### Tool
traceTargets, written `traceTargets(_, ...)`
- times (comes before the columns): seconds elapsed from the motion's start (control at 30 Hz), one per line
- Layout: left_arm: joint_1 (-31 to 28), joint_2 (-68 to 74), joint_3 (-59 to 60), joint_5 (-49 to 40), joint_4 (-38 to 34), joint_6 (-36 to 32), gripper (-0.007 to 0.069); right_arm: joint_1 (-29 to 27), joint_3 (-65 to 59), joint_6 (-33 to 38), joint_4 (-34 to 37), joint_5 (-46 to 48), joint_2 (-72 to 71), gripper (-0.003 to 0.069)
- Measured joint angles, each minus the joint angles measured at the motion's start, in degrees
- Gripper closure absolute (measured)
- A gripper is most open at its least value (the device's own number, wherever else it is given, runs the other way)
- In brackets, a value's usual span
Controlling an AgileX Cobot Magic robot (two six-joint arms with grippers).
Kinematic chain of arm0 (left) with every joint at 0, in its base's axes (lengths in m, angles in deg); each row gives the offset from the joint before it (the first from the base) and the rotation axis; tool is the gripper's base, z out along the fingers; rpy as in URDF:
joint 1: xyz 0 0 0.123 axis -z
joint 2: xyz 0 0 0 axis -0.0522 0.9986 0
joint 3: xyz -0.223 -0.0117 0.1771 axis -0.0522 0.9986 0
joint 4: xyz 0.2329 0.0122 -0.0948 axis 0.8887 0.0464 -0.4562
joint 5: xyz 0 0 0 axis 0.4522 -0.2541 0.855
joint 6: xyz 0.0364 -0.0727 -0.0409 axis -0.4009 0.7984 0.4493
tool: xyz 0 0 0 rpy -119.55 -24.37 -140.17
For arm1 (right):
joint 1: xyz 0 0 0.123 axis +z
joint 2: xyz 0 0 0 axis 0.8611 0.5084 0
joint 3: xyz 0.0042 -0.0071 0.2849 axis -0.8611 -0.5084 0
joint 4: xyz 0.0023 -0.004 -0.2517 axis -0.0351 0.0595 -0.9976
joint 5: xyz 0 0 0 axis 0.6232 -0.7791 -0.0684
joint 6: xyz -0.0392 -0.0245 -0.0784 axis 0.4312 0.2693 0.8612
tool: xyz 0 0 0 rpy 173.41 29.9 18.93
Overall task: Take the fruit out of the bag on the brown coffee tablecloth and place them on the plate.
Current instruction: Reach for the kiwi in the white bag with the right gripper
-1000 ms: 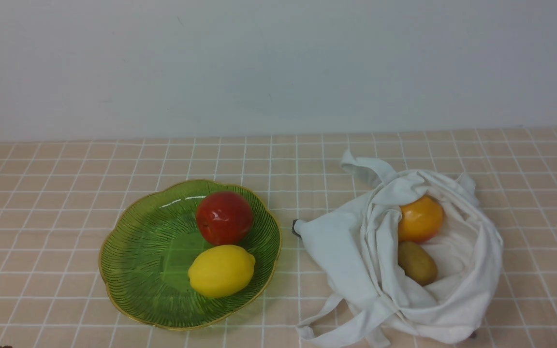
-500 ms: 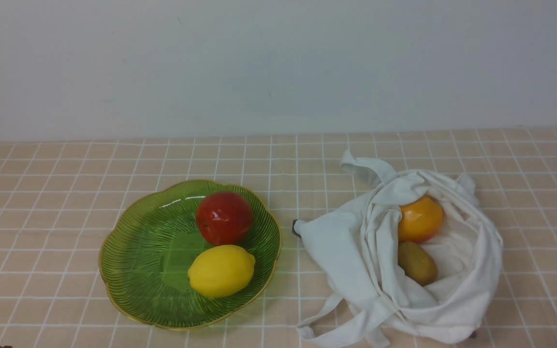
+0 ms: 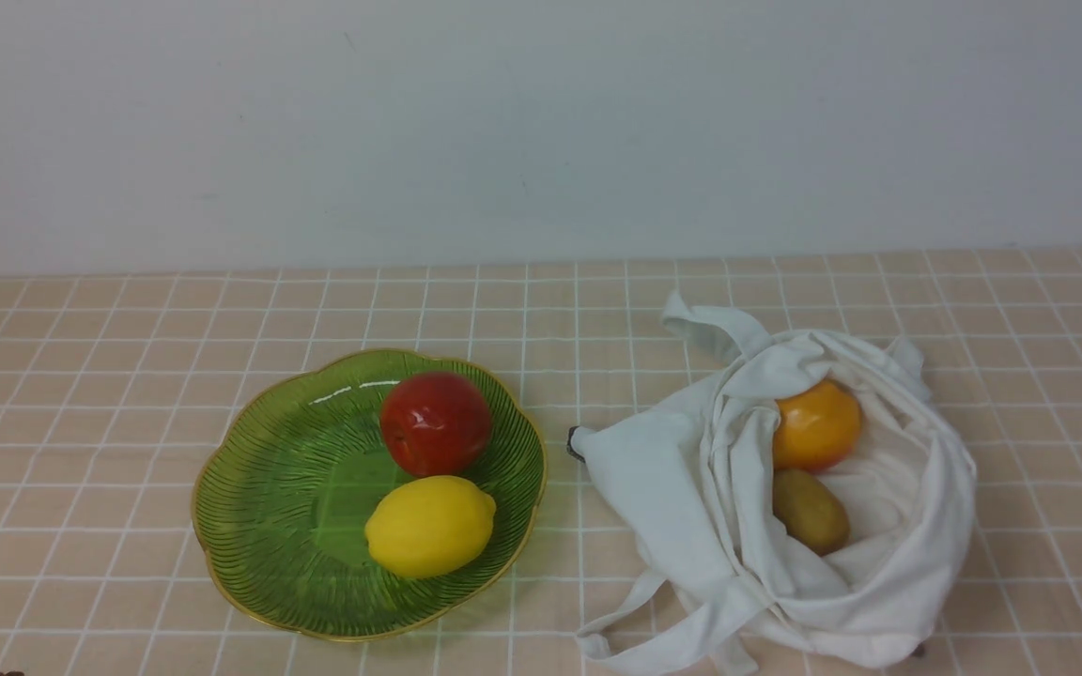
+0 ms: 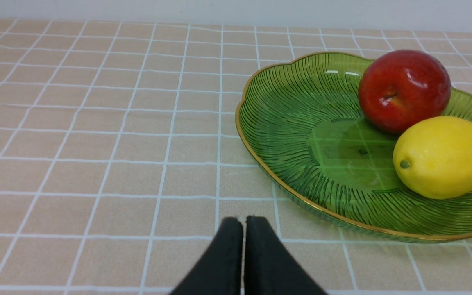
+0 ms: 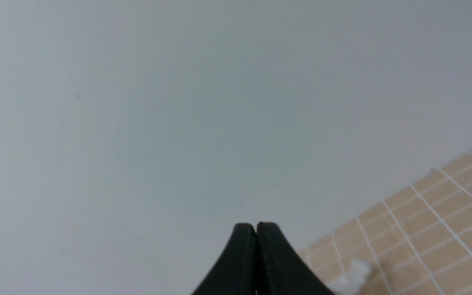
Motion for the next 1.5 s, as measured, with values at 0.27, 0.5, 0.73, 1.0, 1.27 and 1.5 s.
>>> traceTargets(0.27, 0.0, 0.0, 0.0, 0.0, 0.0, 0.0, 0.0632, 0.21, 0.09, -3.16, 3.87, -7.05, 0.0, 0.0673)
traceTargets(0.5, 0.0, 0.0, 0.0, 0.0, 0.0, 0.0, 0.0632, 4.75, 21.92, -4.6, -6.85, 13.96, 7.42, 0.0673)
traceTargets(0.73, 0.0, 0.0, 0.0, 0.0, 0.0, 0.0, 0.0632, 11.98, 43.81, 7.72, -11.3, 45.39, 32.41, 0.0673)
traceTargets(1.0, 0.0, 0.0, 0.0, 0.0, 0.0, 0.0, 0.0632, 19.55, 59.96, 23.72, -2.96, 60.3, 63.04, 0.0673)
traceTargets(1.27, 0.0, 0.0, 0.0, 0.0, 0.0, 0.0, 0.0632, 23.68, 70.77, 26.45, -7.58, 63.55, 86.54, 0.0669)
traceTargets(1.5, 0.0, 0.0, 0.0, 0.0, 0.0, 0.07, 0.0632, 23.68, 71.62, 24.03, -12.37, 61.81, 96.79, 0.0659)
